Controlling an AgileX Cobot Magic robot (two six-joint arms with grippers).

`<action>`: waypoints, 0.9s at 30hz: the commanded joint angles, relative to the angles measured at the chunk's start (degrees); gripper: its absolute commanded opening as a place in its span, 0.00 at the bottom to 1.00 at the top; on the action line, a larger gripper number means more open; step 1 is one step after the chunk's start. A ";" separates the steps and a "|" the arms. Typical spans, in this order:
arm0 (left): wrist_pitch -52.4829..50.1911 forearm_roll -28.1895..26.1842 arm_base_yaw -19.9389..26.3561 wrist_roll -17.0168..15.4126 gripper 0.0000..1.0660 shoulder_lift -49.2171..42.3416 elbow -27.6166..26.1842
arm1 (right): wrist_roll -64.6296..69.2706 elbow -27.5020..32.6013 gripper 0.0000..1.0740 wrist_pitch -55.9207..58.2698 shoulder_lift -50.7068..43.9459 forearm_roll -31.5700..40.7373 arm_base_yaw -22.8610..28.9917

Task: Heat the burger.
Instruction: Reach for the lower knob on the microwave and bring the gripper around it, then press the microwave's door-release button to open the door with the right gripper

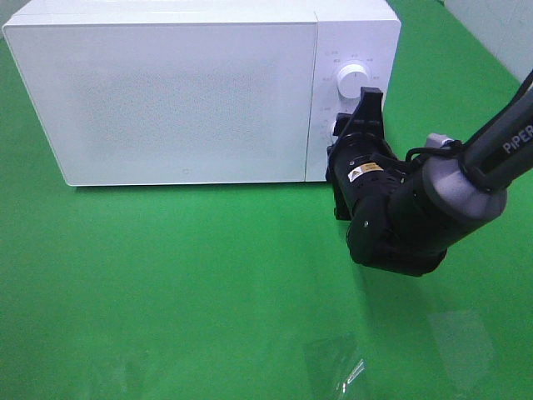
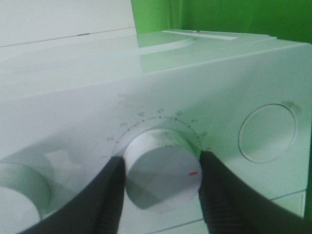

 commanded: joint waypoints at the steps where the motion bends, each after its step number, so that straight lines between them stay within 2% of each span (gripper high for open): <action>1: -0.34 -0.34 0.06 0.11 0.92 -1.09 0.11 | -3.55 -0.80 0.56 1.89 -0.40 2.41 -0.97; 2: -0.34 -0.34 0.06 0.11 0.92 -1.09 0.11 | -4.01 -0.74 0.60 1.95 -0.40 2.46 -0.97; 3: -0.34 -0.34 0.06 0.11 0.92 -1.09 0.11 | -4.01 -0.74 0.60 1.95 -0.40 2.46 -0.97; 4: -0.34 -0.34 0.06 0.11 0.92 -1.09 0.11 | -5.10 -0.34 0.69 1.95 -0.46 2.01 -0.97; 5: -0.34 -0.34 0.06 0.11 0.92 -1.09 0.11 | -5.10 -0.34 0.69 1.95 -0.46 2.01 -0.97; 6: -0.34 -0.34 0.06 0.11 0.92 -1.09 0.11 | -6.65 0.46 0.75 2.12 -0.74 1.49 -0.92; 9: -0.34 -0.34 0.06 0.11 0.92 -1.09 0.11 | -7.51 1.49 0.76 2.41 -1.49 0.52 -0.92; 11: -0.34 -0.34 0.06 0.11 0.92 -1.09 0.11 | -11.75 3.78 0.71 2.41 -4.07 -1.09 -0.86; 15: -0.34 -0.34 0.06 0.11 0.92 -1.09 0.11 | -14.27 5.44 0.70 2.52 -6.02 -2.81 -0.86; 20: -0.34 -0.34 0.06 0.11 0.92 -1.09 0.11 | -20.63 9.11 0.70 7.39 -10.20 -6.25 -0.86; 27: -0.34 -0.34 0.06 0.11 0.92 -1.09 0.11 | -30.42 12.15 0.70 9.80 -14.21 -7.39 -0.86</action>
